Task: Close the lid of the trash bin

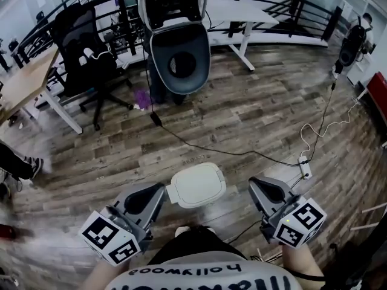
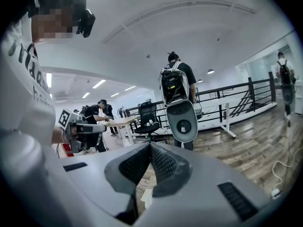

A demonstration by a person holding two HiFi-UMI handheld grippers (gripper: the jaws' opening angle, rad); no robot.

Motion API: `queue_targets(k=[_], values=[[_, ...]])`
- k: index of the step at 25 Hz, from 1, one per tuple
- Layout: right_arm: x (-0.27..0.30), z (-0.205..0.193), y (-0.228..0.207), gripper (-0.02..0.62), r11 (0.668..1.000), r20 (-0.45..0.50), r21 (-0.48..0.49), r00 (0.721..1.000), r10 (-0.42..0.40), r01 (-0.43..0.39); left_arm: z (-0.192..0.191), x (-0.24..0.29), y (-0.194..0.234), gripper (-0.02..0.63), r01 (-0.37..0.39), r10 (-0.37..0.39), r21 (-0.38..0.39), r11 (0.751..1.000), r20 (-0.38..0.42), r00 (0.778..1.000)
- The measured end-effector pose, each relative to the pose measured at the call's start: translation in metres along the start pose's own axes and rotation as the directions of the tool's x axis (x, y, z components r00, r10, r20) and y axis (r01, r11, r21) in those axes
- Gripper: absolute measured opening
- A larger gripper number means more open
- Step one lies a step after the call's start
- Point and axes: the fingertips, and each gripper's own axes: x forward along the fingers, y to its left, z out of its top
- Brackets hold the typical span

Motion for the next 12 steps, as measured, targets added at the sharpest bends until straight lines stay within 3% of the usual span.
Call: queue_targets(k=[12], values=[[-0.003,-0.002,-0.012,0.008,1.0,-0.013,-0.001,1.0,-0.004,0.004,-0.012,-0.001,-0.004,0.007,-0.019,0.019,-0.046,0.999,-0.016,1.0]])
